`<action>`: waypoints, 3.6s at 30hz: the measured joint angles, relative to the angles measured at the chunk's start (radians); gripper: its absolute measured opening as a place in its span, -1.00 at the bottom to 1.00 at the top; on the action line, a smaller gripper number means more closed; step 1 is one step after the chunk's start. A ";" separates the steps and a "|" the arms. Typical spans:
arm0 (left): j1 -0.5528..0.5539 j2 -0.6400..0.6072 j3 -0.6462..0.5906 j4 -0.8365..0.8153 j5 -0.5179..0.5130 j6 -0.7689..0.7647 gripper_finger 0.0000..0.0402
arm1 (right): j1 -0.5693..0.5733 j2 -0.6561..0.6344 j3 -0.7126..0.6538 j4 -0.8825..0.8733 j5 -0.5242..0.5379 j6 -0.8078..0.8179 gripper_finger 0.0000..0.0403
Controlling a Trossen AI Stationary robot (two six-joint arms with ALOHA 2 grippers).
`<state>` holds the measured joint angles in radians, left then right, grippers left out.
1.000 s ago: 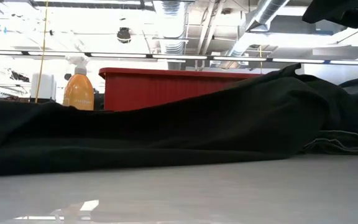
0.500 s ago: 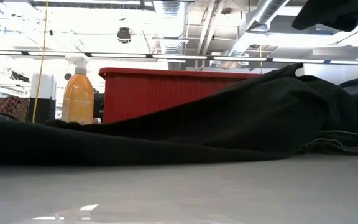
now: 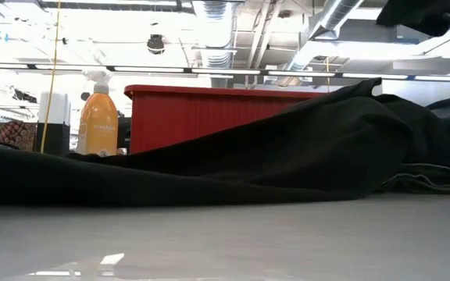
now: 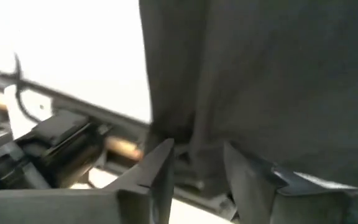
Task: Fold Laundry from Bin
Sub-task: Fold the black shirt
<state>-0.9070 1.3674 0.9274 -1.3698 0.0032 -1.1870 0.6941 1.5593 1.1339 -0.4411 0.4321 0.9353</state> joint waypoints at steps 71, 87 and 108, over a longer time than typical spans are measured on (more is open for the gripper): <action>-0.279 0.422 0.116 0.655 0.236 -0.293 -1.00 | -0.027 -0.196 -0.379 0.070 -0.167 0.018 -0.52; -0.278 0.421 0.116 0.670 0.247 -0.352 -1.00 | 0.025 -0.093 -0.499 0.143 -0.497 0.082 -0.52; -0.232 0.274 0.085 0.702 0.024 -0.292 -1.00 | 0.034 -0.439 -0.351 -0.201 -0.305 0.237 -0.52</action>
<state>-1.1393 1.6411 1.0124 -0.6679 0.0274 -1.4787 0.7277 1.1202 0.7834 -0.6421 0.1270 1.1725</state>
